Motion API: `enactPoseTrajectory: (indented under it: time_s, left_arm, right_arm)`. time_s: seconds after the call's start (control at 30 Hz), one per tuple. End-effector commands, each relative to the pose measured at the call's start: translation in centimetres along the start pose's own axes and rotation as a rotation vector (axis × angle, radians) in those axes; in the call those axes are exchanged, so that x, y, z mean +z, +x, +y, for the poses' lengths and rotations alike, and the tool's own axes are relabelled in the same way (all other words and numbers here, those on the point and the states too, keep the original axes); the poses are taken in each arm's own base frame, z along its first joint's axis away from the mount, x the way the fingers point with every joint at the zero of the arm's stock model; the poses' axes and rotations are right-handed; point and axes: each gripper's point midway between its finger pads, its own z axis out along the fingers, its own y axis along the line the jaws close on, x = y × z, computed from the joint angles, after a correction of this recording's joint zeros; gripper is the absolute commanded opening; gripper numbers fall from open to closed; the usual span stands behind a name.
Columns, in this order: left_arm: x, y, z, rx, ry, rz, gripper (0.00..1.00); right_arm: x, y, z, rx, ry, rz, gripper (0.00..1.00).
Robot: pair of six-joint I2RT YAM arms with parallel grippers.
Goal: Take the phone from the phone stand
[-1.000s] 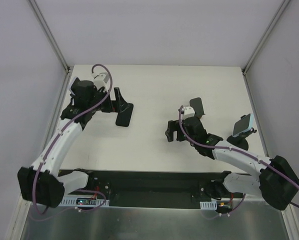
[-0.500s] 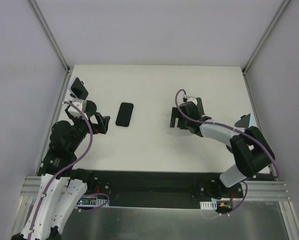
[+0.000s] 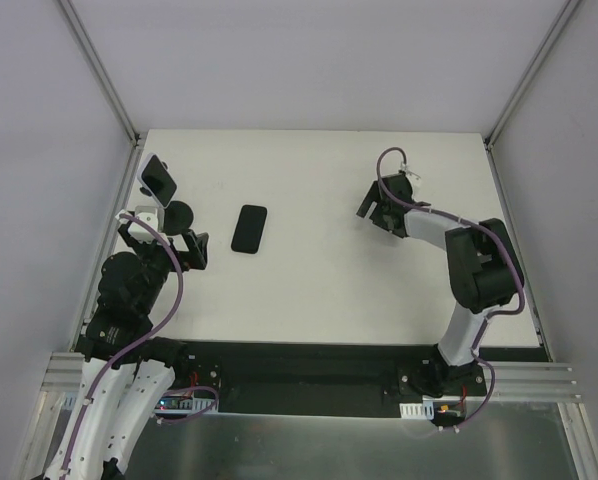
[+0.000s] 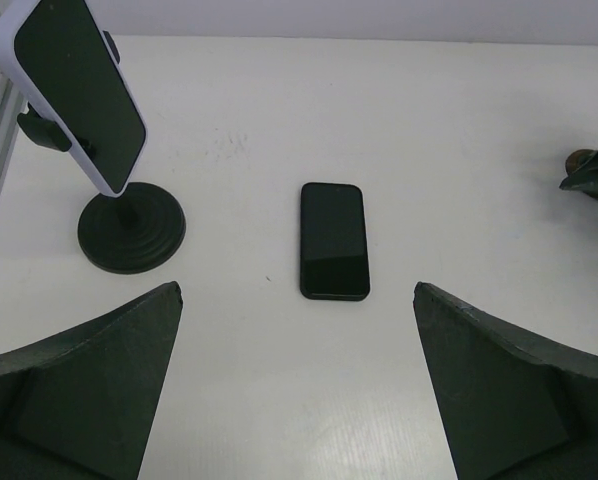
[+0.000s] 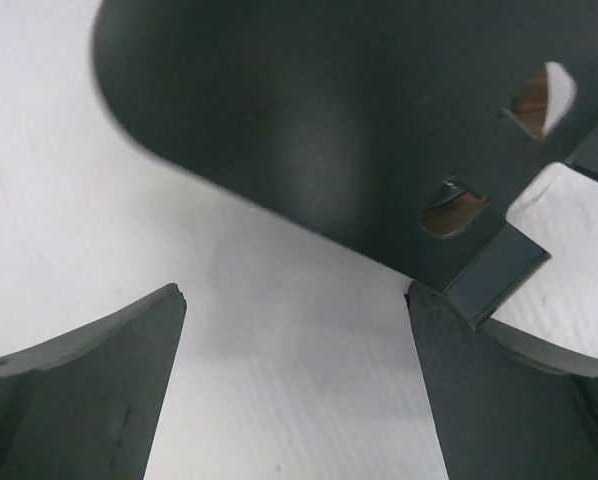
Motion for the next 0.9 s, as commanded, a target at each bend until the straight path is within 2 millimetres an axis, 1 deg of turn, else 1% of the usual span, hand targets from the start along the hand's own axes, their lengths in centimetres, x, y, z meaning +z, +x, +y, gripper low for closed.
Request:
enactPoseTrajectory:
  time_s: [0.0, 0.03, 0.1, 0.13, 0.17, 0.2, 0.23, 0.27, 0.3, 0.33, 0.37, 0.4, 0.43, 0.47, 0.5, 0.53, 0.57, 0.6, 0.63, 0.7, 0.73, 0.8, 0.83, 0.87]
  left_arm:
    - [0.0, -0.8, 0.5, 0.014, -0.023, -0.033, 0.99]
    - [0.0, -0.8, 0.5, 0.015, -0.023, -0.031, 0.99]
    - [0.1, -0.7, 0.6, 0.013, -0.025, -0.027, 0.99]
    - [0.2, -0.7, 0.6, 0.015, -0.027, -0.026, 0.99]
    - [0.2, -0.6, 0.7, 0.015, -0.031, -0.022, 0.99]
    - [0.3, -0.5, 0.7, 0.015, -0.034, -0.020, 0.99]
    - [0.3, -0.6, 0.8, 0.015, -0.037, -0.022, 0.99]
    - [0.3, -0.5, 0.8, 0.016, -0.039, -0.018, 0.99]
    - [0.4, -0.4, 0.9, 0.016, -0.044, -0.014, 0.99]
    - [0.4, -0.4, 0.9, 0.016, -0.044, -0.012, 0.99]
    - [0.5, -0.2, 1.0, 0.017, -0.045, -0.005, 0.99]
    - [0.6, -0.2, 1.0, 0.013, -0.047, -0.005, 0.99]
    - [0.6, -0.2, 1.0, 0.013, -0.049, -0.002, 0.99]
    - [0.7, -0.1, 1.0, 0.012, -0.049, 0.002, 0.99]
    - [0.7, -0.1, 1.1, 0.007, -0.053, 0.005, 0.99]
    - [0.8, -0.1, 1.2, 0.002, -0.058, 0.007, 0.99]
    - [0.9, 0.1, 1.3, 0.000, -0.062, 0.014, 0.99]
    - [1.0, 0.1, 1.3, -0.007, -0.065, 0.017, 0.99]
    - [1.1, 0.2, 1.5, -0.007, -0.072, 0.023, 0.99]
    - [1.2, 0.3, 1.6, -0.010, -0.081, 0.030, 0.99]
    - [1.4, 0.4, 1.7, -0.011, -0.087, 0.038, 0.99]
    - [1.4, 0.5, 2.1, -0.010, -0.107, 0.048, 0.99]
    - [1.6, 0.6, 2.2, -0.010, -0.114, 0.053, 0.99]
    - [1.6, 0.6, 2.7, -0.010, -0.138, 0.056, 0.99]
  right_arm:
    - [2.6, -1.9, -1.3, 0.123, 0.033, 0.032, 0.96]
    - [3.0, -3.2, -0.7, 0.131, 0.030, 0.018, 0.96]
    - [3.5, -4.5, -0.9, 0.139, 0.040, 0.008, 0.96]
    - [4.0, -4.7, -1.1, 0.141, 0.051, 0.016, 0.96]
    - [4.1, -6.3, -0.4, 0.151, 0.037, -0.007, 0.96]
    - [4.3, -7.1, -0.6, 0.162, 0.036, -0.014, 0.96]
    - [4.9, -7.1, -0.9, 0.163, 0.042, -0.004, 0.96]
    - [5.1, -7.6, -0.7, 0.167, 0.032, -0.004, 0.96]
    - [5.0, -8.6, -0.3, 0.173, 0.004, -0.006, 0.96]
    - [4.7, -9.0, -0.1, 0.159, -0.011, -0.009, 0.96]
    - [4.3, -9.3, 0.2, 0.147, -0.026, -0.014, 0.96]
    - [3.9, -9.1, 0.4, 0.132, -0.041, -0.005, 0.96]
    - [2.7, -9.8, 0.8, 0.129, -0.069, -0.025, 0.96]
    - [2.1, -9.7, 1.0, 0.117, -0.088, -0.028, 0.96]
    - [1.8, -8.5, 0.5, 0.109, -0.092, -0.007, 0.96]
    - [0.2, -9.3, 1.1, 0.105, -0.130, -0.040, 0.96]
    - [-0.6, -9.3, 1.1, 0.097, -0.143, -0.046, 0.96]
    - [-1.0, -7.8, 0.6, 0.085, -0.151, -0.025, 0.96]
    - [-2.8, -8.6, 1.0, 0.081, -0.185, -0.058, 0.96]
    - [-4.7, -7.7, 1.8, 0.048, -0.248, -0.051, 0.96]
    - [-6.2, -7.3, 2.0, 0.034, -0.278, -0.056, 0.96]
    - [-8.1, -6.3, 3.4, -0.014, -0.364, -0.033, 0.96]
    - [-9.4, -5.9, 3.7, -0.032, -0.399, -0.037, 0.96]
    - [-10.4, -5.1, 4.5, -0.057, -0.440, -0.027, 0.96]
